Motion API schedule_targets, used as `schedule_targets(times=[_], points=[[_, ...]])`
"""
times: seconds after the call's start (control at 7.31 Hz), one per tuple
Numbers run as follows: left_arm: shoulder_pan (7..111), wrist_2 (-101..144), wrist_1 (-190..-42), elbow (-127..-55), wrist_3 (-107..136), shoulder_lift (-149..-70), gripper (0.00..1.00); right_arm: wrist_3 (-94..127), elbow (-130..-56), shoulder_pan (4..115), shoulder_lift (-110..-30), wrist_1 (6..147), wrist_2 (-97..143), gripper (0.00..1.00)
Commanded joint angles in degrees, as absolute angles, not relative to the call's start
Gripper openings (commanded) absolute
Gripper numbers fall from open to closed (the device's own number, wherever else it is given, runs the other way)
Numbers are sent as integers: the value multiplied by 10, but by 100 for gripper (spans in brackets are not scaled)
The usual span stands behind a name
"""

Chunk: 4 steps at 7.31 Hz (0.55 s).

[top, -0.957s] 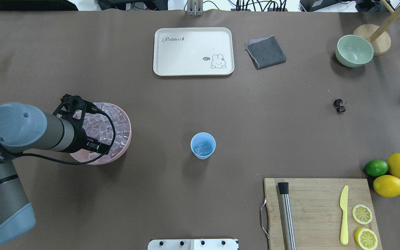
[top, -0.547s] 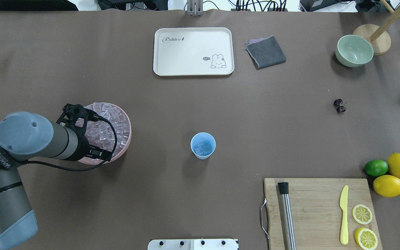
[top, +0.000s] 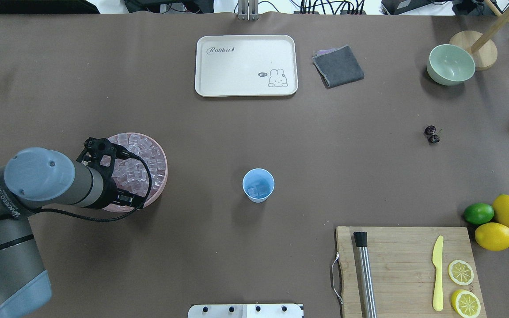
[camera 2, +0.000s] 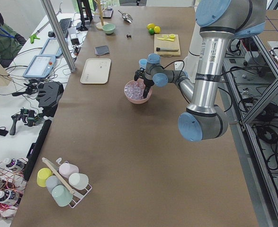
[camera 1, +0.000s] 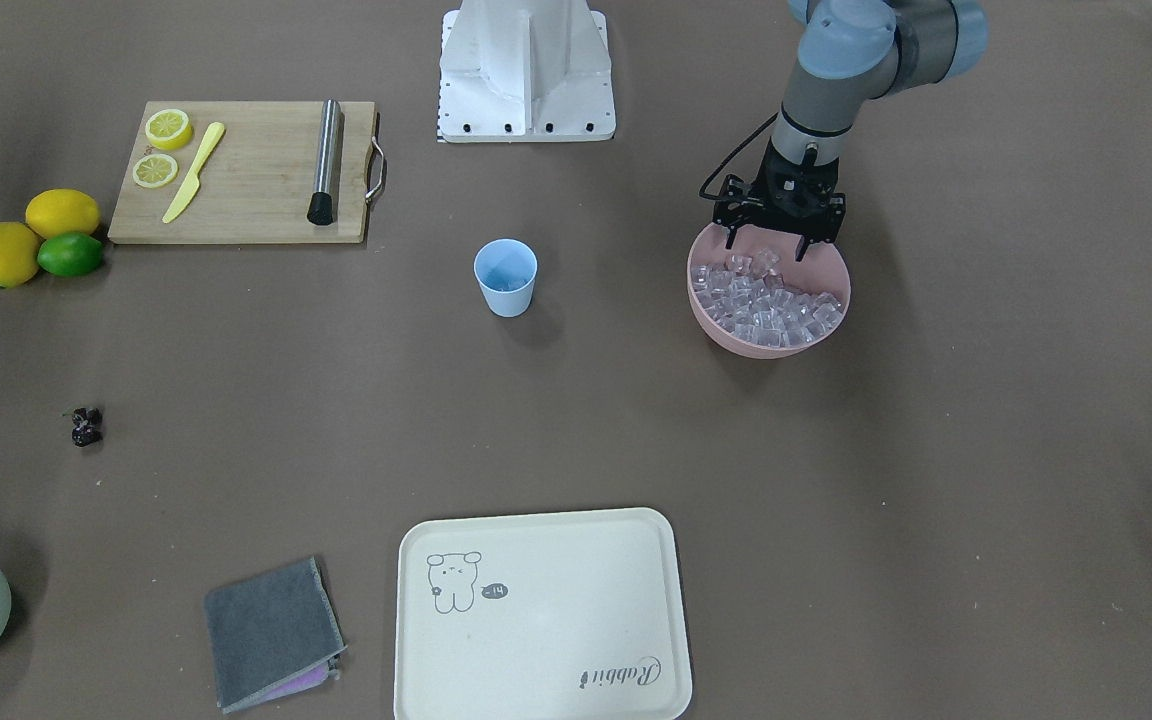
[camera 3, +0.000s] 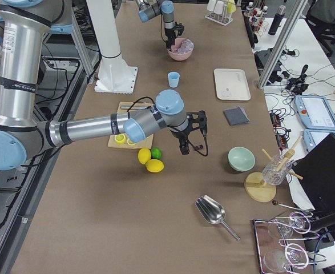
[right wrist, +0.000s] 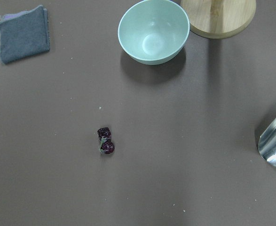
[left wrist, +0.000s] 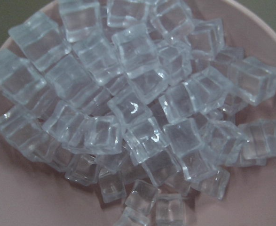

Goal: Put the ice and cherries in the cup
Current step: 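Lower the left gripper into the ice and grasp a third cube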

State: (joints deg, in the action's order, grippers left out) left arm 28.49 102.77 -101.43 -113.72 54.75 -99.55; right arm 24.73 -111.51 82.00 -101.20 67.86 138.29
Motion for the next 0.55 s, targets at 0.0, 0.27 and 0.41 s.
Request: schedule_targets(times=[0.0, 0.27, 0.41], points=[[286, 1028, -1014, -1126, 536, -997, 92, 248, -1114, 820, -1012, 679, 1383, 100], [286, 1028, -1014, -1115, 529, -996, 87, 248, -1115, 820, -1012, 679, 1383, 100], [286, 1029, -1014, -1114, 529, -996, 84, 248, -1115, 820, -1012, 679, 1383, 100]])
